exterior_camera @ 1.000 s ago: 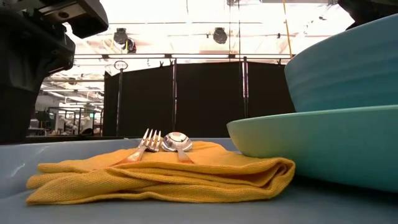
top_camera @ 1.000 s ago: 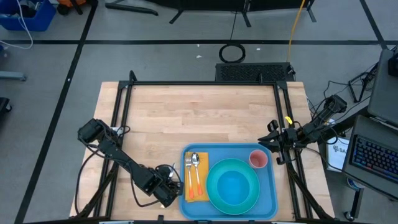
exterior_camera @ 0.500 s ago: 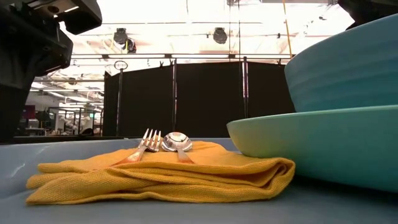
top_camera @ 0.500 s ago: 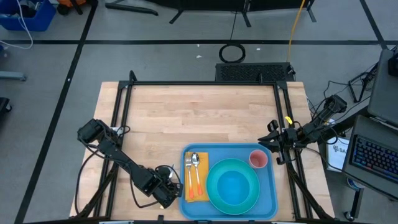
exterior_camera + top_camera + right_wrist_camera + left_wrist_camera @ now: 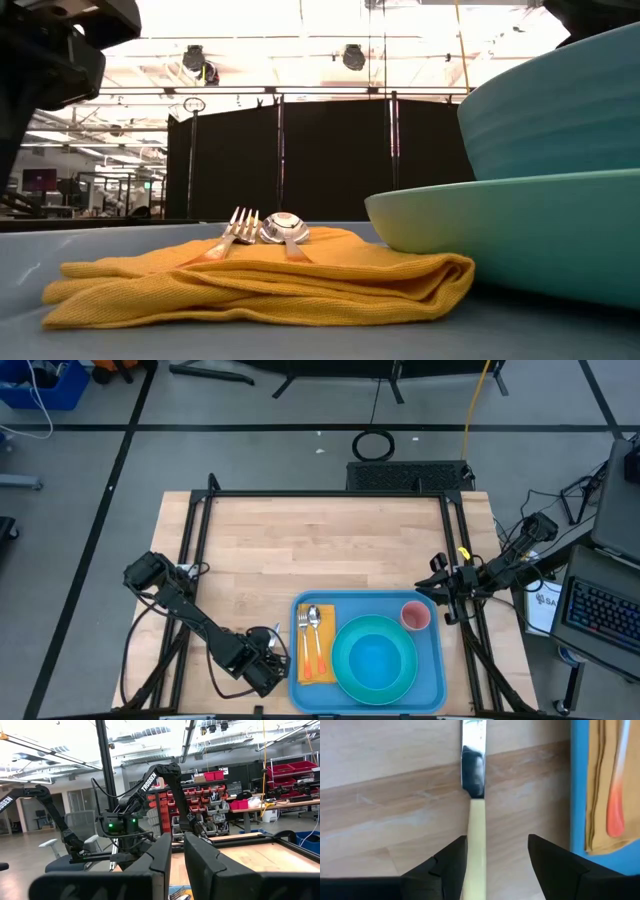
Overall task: Set up tray
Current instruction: Put the yellow table knife on top of the yellow table napkin to the right of the orange spoon
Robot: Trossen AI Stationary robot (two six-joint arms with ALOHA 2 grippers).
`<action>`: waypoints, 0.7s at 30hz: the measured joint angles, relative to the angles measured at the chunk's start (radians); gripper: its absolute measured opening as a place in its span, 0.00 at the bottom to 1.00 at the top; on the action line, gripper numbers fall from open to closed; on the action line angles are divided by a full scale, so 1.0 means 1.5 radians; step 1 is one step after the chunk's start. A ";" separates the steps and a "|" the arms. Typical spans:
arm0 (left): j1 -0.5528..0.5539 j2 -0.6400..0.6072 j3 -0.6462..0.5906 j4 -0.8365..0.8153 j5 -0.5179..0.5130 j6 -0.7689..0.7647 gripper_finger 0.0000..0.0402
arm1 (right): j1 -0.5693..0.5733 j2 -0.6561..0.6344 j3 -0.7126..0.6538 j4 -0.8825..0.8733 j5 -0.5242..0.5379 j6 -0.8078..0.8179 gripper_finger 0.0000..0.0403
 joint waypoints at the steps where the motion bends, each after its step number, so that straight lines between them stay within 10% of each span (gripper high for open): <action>1: -0.001 0.000 0.000 0.000 0.000 0.000 0.53 | 0.000 0.000 0.000 0.000 0.000 0.000 0.11; 21: 0.001 0.002 -0.009 -0.008 0.000 0.014 0.53 | 0.000 0.000 0.000 0.000 0.000 0.000 0.11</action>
